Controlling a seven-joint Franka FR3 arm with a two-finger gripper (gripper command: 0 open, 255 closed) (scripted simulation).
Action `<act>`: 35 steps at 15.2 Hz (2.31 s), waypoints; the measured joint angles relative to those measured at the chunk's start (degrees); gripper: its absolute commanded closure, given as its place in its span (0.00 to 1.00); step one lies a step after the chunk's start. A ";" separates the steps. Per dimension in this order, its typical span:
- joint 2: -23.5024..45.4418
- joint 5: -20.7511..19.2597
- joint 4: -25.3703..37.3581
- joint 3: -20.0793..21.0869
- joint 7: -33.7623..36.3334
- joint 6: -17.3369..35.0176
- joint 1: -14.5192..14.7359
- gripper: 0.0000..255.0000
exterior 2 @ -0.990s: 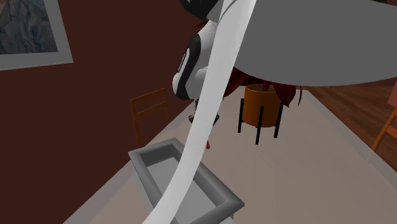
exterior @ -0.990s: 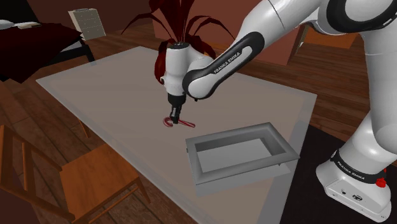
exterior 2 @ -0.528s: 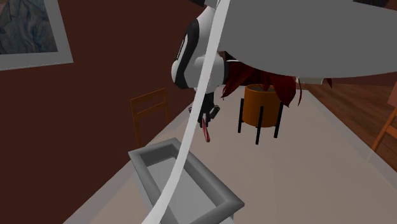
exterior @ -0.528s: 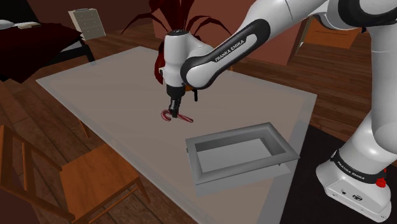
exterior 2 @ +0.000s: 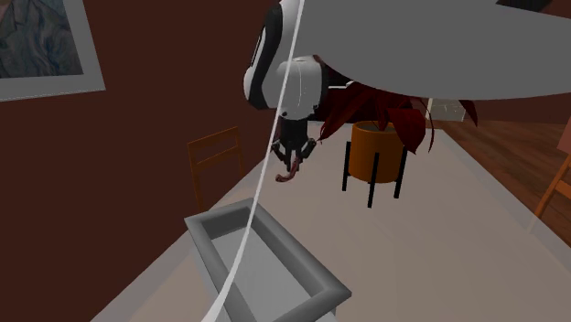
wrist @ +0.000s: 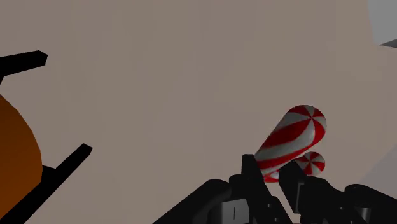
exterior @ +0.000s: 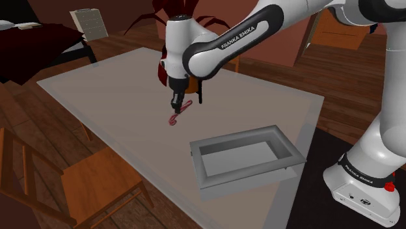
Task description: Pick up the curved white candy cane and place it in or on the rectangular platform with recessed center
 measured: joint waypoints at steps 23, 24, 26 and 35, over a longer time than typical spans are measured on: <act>-43.77 28.97 -42.46 4.29 -12.11 4.78 -1.18 1.00; -45.88 30.35 -44.42 4.06 -12.48 4.76 -0.19 1.00; -50.64 33.07 -48.06 3.48 -12.99 3.78 2.15 1.00; -55.51 37.42 -56.31 3.72 -13.51 7.40 6.02 1.00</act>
